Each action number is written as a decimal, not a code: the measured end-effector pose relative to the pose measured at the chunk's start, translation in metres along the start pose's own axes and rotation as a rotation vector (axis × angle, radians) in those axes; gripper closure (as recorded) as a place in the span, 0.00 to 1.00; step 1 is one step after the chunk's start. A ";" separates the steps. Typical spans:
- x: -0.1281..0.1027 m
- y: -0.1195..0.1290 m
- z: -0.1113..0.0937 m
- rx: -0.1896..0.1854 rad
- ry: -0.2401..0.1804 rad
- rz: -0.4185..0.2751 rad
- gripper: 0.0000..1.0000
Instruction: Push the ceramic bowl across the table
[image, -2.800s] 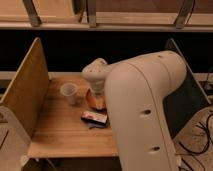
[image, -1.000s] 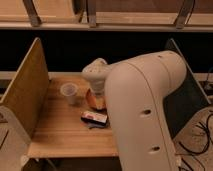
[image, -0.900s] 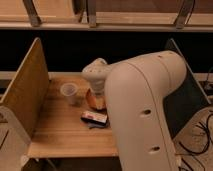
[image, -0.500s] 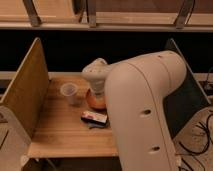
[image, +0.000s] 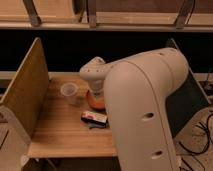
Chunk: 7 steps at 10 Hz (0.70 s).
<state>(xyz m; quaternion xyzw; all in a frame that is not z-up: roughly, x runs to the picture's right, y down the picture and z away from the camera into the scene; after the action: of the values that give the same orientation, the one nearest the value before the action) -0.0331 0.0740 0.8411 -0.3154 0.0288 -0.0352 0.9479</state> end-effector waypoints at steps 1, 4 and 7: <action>0.003 0.011 -0.002 -0.024 0.021 0.015 1.00; 0.010 0.032 0.005 -0.091 0.049 0.067 1.00; 0.006 0.033 0.027 -0.146 0.035 0.090 1.00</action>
<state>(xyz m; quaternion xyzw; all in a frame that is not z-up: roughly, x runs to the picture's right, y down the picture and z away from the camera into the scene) -0.0231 0.1160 0.8431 -0.3815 0.0620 0.0041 0.9223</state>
